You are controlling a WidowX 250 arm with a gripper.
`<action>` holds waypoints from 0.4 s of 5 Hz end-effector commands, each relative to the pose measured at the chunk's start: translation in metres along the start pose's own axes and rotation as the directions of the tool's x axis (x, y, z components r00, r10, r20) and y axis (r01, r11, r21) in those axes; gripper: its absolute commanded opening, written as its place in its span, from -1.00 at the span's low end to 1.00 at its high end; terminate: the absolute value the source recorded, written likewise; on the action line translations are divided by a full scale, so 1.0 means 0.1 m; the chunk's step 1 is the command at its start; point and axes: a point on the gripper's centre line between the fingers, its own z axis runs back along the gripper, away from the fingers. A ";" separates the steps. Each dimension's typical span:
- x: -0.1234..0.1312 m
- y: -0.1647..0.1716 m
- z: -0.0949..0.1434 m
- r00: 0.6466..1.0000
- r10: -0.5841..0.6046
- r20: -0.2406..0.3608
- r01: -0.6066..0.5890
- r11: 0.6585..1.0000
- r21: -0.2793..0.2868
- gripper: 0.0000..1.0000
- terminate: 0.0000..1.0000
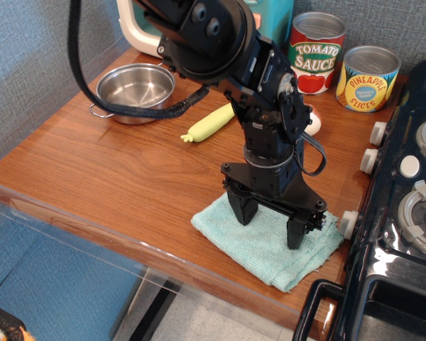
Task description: Place the blue cloth to the right corner of the table
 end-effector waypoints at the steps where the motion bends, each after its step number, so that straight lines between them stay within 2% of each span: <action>1: -0.08 -0.06 0.54 0.999 0.046 0.019 -0.047 0.995 0.092 1.00 -1.00; 2: -0.07 -0.07 0.75 0.998 0.040 0.041 -0.043 0.996 0.075 1.00 -1.00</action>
